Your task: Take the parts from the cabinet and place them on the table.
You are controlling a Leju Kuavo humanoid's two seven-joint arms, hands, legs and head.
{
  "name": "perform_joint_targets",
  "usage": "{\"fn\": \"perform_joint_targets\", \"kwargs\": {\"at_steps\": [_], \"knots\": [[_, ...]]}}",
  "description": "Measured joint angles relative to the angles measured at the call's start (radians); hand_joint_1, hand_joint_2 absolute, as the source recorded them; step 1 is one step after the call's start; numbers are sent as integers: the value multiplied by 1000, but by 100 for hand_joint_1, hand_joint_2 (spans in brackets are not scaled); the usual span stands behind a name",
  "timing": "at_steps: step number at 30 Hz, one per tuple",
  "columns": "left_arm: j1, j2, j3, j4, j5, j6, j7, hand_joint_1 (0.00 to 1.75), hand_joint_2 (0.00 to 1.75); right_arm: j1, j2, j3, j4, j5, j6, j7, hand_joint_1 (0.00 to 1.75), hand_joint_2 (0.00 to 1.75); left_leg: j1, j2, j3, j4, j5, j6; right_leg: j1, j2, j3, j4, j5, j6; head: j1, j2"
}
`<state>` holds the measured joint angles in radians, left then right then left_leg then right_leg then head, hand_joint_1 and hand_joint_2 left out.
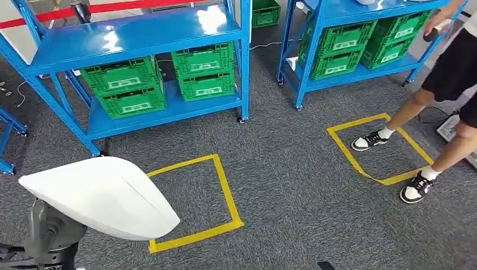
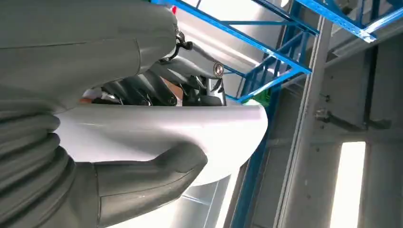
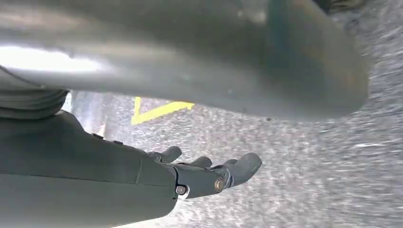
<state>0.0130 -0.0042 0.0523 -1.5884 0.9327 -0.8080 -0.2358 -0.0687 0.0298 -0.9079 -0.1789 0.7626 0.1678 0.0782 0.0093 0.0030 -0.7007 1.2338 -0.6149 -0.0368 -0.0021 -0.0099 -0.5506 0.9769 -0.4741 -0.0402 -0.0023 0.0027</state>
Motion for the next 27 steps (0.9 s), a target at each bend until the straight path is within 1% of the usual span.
{"fn": "perform_joint_targets", "kwargs": {"at_steps": [1,2,3,4,5,6,7,8,9,10,11,12,13,14,15,16,17,18,19,20,21,22,23,25,26,27], "knots": [[0,0,2,3,0,0,0,175,175,1,0,0,0,-3,0,2,0,0,0,0,-5,63,-12,-3,1,-1,-19,3,14,1,0,0],[0,0,3,7,0,0,1,175,175,1,2,0,0,-7,0,2,0,0,0,0,2,89,11,-4,1,-1,-34,7,26,2,0,0],[0,0,4,9,0,0,2,175,175,0,4,0,0,-8,-2,2,0,0,0,0,27,80,51,-4,0,-3,-53,13,37,4,0,0],[0,0,5,10,-1,2,5,175,175,0,10,0,0,-8,-4,3,0,0,1,0,69,37,94,-3,0,-3,-75,20,48,7,0,0],[-2,0,6,7,-3,5,9,175,175,0,14,0,0,-8,-5,3,0,0,1,0,135,-45,112,-2,-1,-3,-96,30,59,11,0,0],[-4,0,8,3,-6,7,13,175,175,-2,19,0,0,-7,-8,3,0,0,1,-1,195,-127,87,0,-1,-3,-106,40,65,15,0,0],[-7,1,11,-5,-8,11,18,175,175,-1,24,0,0,-6,-13,2,0,0,-5,-3,262,-231,37,4,4,-2,-117,49,72,21,0,0],[-8,2,15,-10,-8,13,19,175,175,0,30,0,0,-6,-14,2,0,0,-6,-4,253,-232,30,14,4,-1,-118,46,82,25,2,0],[-9,3,21,-14,-8,15,25,175,175,-1,35,0,0,-6,-17,2,0,0,-8,-4,242,-233,37,22,1,-2,-118,42,95,30,-3,0],[-6,4,26,-18,-8,21,34,175,175,0,39,0,0,-8,-19,3,0,0,-11,-3,237,-232,43,30,1,-2,-119,37,104,37,-2,0],[-5,4,30,-22,-8,26,43,175,175,3,44,-1,1,-8,-24,4,0,0,-7,0,228,-237,57,42,0,-1,-123,35,114,44,-3,0],[-10,5,32,-27,-6,36,56,175,175,5,48,-2,2,-9,-29,5,0,0,-4,5,214,-236,71,52,-5,2,-134,55,69,52,-3,0],[-13,5,34,-32,-5,45,66,175,175,6,54,-2,2,-9,-34,10,0,0,-4,2,201,-237,77,59,-5,3,-146,94,8,57,-2,0],[-17,5,34,-37,-3,48,73,175,175,5,56,-3,2,-10,-35,8,0,0,-4,2,185,-236,90,61,-6,3,-165,162,-59,62,-1,0],[-21,5,34,-40,0,53,80,175,175,3,56,-3,2,-14,-34,-3,0,0,-4,2,170,-236,103,61,-6,4,-182,245,-112,66,-1,0],[-24,5,35,-39,2,55,85,175,175,2,57,-4,2,-21,-34,-15,0,0,-4,3,156,-234,113,59,-6,4,-194,313,-129,67,0,0],[-28,6,35,-39,4,57,89,175,175,2,58,-5,2,-25,-33,-27,0,0,-4,4,146,-232,124,57,-6,4,-196,357,-112,66,0,0],[-30,9,36,-39,11,57,91,175,175,0,58,-8,2,-29,-33,-42,0,0,-4,-6,130,-228,135,53,-6,5,-179,361,-72,64,0,0],[-33,13,37,-38,20,58,95,175,175,0,59,-10,2,-32,-34,-55,0,0,-4,-12,117,-225,144,48,-6,8,-140,324,-30,60,0,0],[-38,17,37,-37,26,59,100,175,175,1,61,-11,2,-37,-34,-61,0,0,-4,-16,106,-223,152,45,-6,16,-81,249,-10,54,0,0],[-45,20,37,-37,28,59,105,175,175,1,62,-12,2,-42,-36,-59,0,0,-2,-20,100,-220,160,43,-4,47,-5,145,-16,45,0,0],[-53,23,37,-37,28,59,108,175,175,1,63,-15,2,-43,-42,-52,0,0,-6,-26,90,-216,165,37,-4,72,59,53,-55,32,0,0],[-61,28,36,-37,25,59,109,175,175,1,68,-19,2,-43,-47,-48,0,0,-6,-32,85,-216,173,31,-4,70,75,13,-73,32,0,0],[-64,40,37,-41,4,66,99,175,175,1,79,-23,2,-38,-42,-44,0,0,-2,-50,81,-222,190,16,3,50,68,14,-72,28,0,0],[-61,46,37,-45,-2,67,94,175,175,3,85,-24,2,-30,-33,-46,0,0,-7,-58,79,-224,196,7,-4,41,68,7,-63,19,0,0],[-52,55,38,-49,-3,67,85,175,175,2,90,-24,2,-19,-24,-51,0,0,-2,-44,68,-212,185,6,-7,25,67,3,-55,10,1,0]]}}
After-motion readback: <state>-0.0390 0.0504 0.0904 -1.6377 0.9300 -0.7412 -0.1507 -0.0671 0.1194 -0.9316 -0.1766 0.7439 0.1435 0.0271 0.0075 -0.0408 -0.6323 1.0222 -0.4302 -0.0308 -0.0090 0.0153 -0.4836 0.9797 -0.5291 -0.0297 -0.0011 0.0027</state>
